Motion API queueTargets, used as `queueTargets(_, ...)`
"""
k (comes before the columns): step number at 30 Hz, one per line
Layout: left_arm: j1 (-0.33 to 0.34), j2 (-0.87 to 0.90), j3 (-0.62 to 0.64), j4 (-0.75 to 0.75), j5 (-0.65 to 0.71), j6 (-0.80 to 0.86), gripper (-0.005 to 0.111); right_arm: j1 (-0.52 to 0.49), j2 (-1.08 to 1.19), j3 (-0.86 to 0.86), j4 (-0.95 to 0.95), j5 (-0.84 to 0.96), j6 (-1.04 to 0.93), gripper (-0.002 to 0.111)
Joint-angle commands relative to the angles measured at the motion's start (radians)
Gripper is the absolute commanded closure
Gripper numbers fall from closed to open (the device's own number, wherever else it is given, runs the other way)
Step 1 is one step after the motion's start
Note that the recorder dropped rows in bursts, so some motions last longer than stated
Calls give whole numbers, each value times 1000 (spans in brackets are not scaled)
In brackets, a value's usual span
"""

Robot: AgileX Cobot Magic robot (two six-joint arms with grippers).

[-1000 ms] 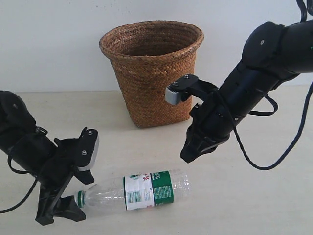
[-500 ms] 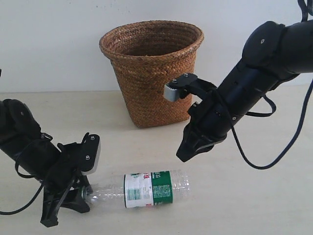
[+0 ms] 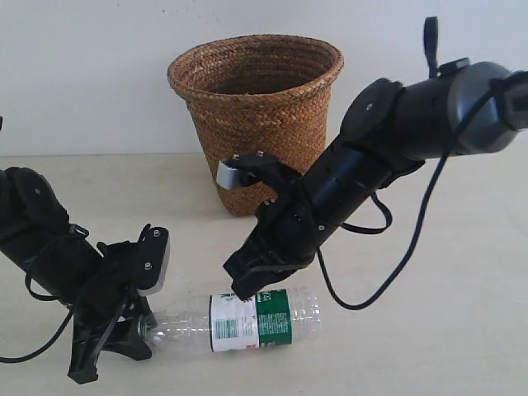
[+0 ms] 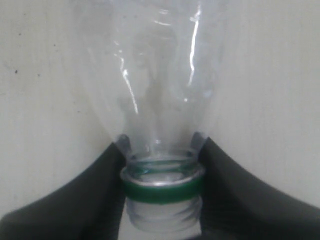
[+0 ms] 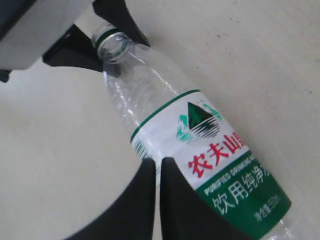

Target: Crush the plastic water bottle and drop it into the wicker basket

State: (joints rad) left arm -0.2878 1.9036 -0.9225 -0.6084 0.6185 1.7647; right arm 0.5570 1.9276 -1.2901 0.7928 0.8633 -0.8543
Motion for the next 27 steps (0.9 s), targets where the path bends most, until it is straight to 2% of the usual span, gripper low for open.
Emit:
queueTargets(1,-4,5,4,-2,10,1,102,1,72,-61,6,44,34,108)
queueTargets(15,-4,5,4,1,4,0,102,1,203,-66,-139,-1,116,108)
queueTargets(27,-4,5,4,-2,3,0,102,1,285,-114,-220,47,204,108)
